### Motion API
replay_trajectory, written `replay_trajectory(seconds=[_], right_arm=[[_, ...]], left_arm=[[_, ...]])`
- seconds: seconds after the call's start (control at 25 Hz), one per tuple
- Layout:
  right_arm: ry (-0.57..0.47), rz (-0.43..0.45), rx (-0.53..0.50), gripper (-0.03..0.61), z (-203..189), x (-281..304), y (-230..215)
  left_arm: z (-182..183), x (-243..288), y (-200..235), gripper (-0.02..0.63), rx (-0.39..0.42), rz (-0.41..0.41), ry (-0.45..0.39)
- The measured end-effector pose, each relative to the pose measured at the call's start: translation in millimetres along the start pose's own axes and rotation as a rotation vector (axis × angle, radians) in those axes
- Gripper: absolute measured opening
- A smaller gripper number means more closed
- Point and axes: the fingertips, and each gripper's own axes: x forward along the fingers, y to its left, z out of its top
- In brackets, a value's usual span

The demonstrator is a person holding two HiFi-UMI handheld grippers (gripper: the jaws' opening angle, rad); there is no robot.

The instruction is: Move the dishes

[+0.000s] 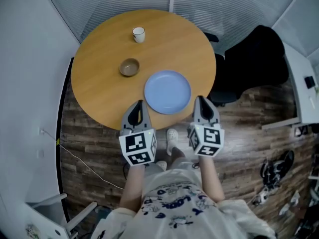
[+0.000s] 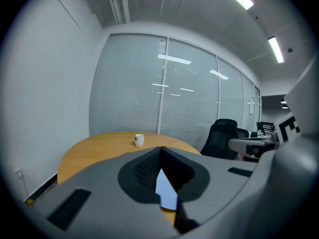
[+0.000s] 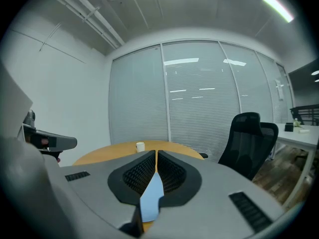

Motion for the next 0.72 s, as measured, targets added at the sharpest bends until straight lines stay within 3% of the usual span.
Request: replay_trajectory(seconds=[0.28, 0.72], right_arm=[[0.080, 0.054, -0.036, 0.014, -18, 65, -19], [0.233, 0.196, -0.087, 0.014, -53, 131, -25]], left_arm=[[-8, 59, 6, 0.003, -0.009, 0.038, 0.071], [-55, 117, 22, 0.003, -0.077, 0.112, 0.221]])
